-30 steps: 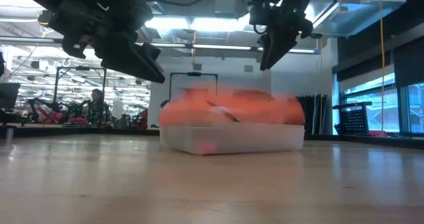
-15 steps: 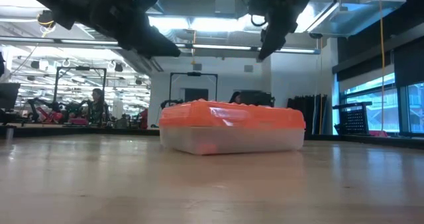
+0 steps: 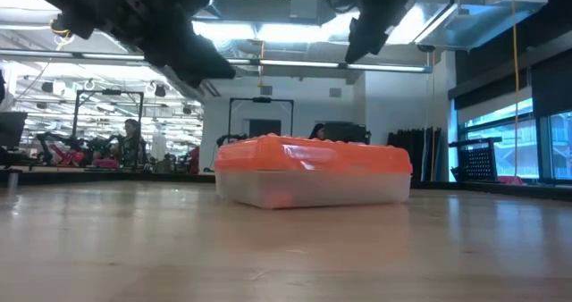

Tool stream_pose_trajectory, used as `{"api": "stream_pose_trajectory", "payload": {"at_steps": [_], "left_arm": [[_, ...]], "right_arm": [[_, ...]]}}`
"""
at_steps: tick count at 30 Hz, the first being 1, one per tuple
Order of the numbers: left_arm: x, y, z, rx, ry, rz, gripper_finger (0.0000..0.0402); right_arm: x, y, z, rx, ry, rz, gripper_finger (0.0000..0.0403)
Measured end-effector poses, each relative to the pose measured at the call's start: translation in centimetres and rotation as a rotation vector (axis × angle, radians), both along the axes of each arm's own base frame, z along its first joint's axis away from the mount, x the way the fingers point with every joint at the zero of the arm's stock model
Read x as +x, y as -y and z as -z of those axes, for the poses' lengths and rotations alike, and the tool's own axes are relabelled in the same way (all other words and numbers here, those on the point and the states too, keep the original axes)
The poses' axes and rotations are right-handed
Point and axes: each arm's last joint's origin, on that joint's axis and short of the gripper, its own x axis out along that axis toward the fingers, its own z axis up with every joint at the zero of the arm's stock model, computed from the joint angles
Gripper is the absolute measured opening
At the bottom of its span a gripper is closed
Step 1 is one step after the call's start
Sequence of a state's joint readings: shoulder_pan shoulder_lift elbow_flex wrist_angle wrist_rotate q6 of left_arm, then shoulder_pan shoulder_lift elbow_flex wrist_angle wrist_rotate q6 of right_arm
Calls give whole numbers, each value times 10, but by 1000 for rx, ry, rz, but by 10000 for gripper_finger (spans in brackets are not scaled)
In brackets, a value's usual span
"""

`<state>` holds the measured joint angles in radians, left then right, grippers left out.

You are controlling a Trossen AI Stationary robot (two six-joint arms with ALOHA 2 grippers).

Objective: Pack school essentials
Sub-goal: Close the supply box lid

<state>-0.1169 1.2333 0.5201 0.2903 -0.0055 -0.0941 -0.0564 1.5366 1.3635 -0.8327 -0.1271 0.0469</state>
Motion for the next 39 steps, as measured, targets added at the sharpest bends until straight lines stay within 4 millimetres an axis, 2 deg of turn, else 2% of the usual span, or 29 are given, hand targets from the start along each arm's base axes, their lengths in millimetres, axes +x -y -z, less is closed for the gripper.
{"api": "stream_pose_trajectory", "payload": {"at_steps": [4,8,13,21,29,39], "left_arm": [[5,1,16,80,-66,27,29],[10,-1,26,84,-95,43,5],[16,1,37,94,-109,63,1],[21,1,52,97,-155,63,1],[21,-3,53,95,-172,32,1],[20,-15,55,78,-208,-29,0]], "right_arm": [[5,-9,6,9,26,-9,53],[6,-13,29,41,17,26,7],[2,-13,54,67,-12,68,11],[-4,-13,82,57,-8,51,6],[-13,-13,111,56,-53,49,5],[-17,-13,120,59,-58,44,4]]}}
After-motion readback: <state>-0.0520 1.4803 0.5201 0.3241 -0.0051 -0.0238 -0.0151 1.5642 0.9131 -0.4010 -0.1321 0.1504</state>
